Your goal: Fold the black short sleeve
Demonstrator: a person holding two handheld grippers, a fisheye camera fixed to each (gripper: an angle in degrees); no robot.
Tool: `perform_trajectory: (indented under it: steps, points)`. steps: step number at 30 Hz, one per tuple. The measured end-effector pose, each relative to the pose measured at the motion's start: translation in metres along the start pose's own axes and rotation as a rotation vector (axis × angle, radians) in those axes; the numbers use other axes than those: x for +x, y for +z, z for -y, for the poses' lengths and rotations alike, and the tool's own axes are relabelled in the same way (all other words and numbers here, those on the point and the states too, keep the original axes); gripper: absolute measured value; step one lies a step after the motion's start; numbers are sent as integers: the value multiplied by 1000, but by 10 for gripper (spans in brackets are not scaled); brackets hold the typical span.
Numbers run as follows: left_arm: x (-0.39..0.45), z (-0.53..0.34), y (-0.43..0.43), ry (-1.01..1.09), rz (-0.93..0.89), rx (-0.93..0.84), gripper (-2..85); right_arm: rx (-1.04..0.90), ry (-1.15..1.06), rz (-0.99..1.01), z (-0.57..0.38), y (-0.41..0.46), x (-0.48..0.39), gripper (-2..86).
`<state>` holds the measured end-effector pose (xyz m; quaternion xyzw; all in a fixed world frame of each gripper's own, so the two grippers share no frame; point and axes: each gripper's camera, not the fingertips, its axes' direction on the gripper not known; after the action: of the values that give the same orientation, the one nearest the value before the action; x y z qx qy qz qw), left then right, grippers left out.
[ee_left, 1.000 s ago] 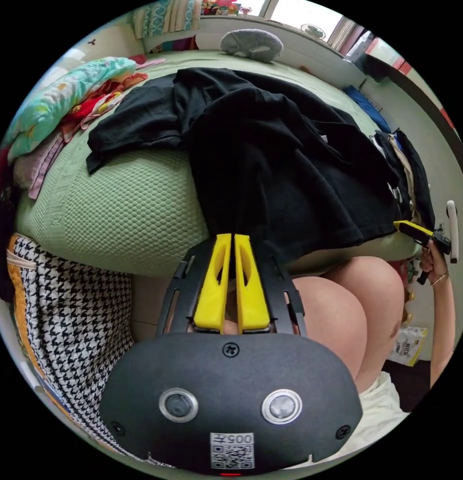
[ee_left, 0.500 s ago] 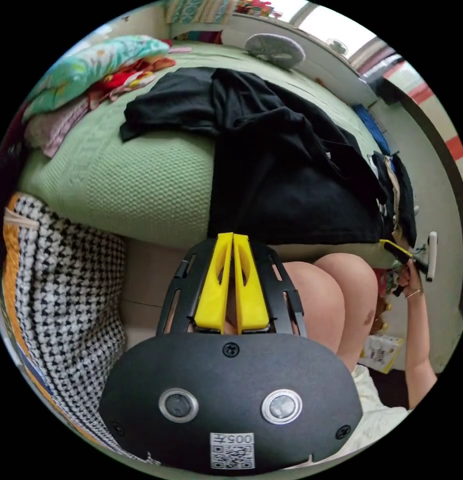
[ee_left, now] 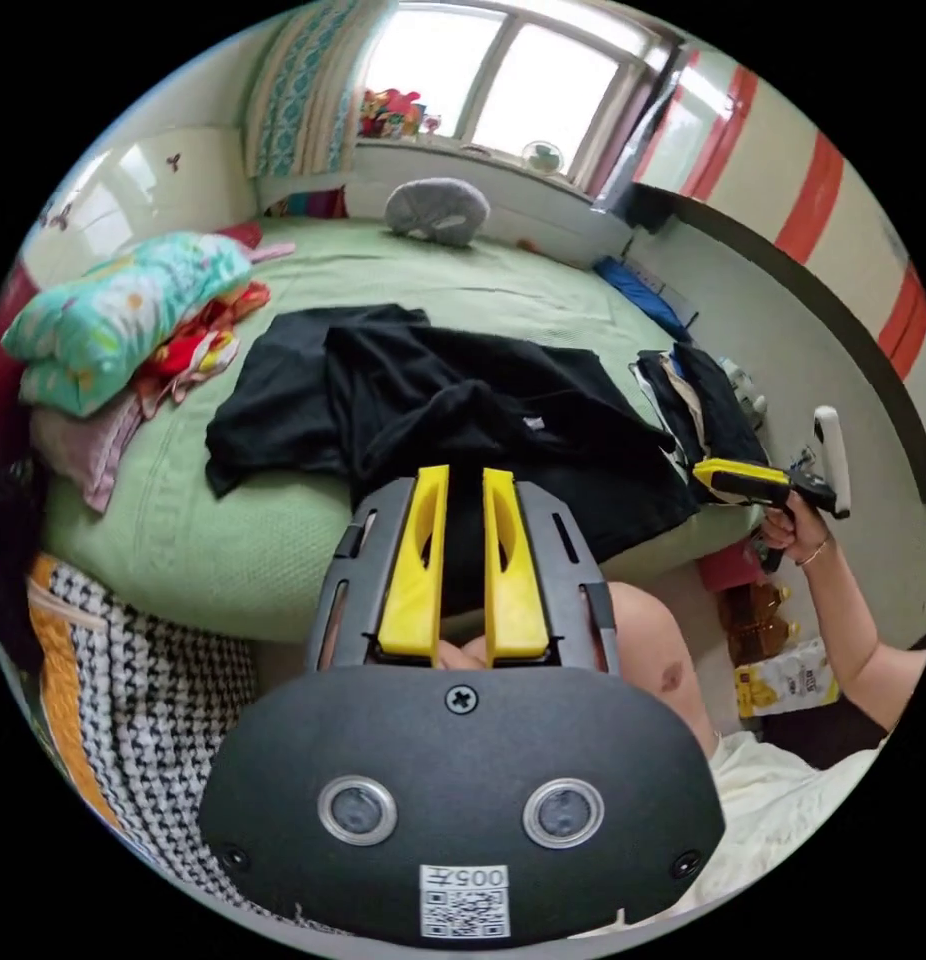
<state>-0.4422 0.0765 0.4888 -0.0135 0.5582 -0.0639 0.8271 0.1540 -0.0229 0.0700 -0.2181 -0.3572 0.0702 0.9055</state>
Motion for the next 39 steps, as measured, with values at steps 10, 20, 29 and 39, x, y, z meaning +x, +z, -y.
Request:
perform_trajectory:
  steps: [10,20,29,39]
  points:
    - [21,79,79,114,146,-156,137,-136,-134,-142,95,67,-20,131]
    - [9,68,101,75,110,-274,47,-132,-110,-235,77,91,-15,-11]
    - [18,33,28,137,3,-105,34,61,-37,-16,14,6,13,-11]
    - [-11,-60,53,3,-28,-305,77,-96,73,97,-104,67,30,68]
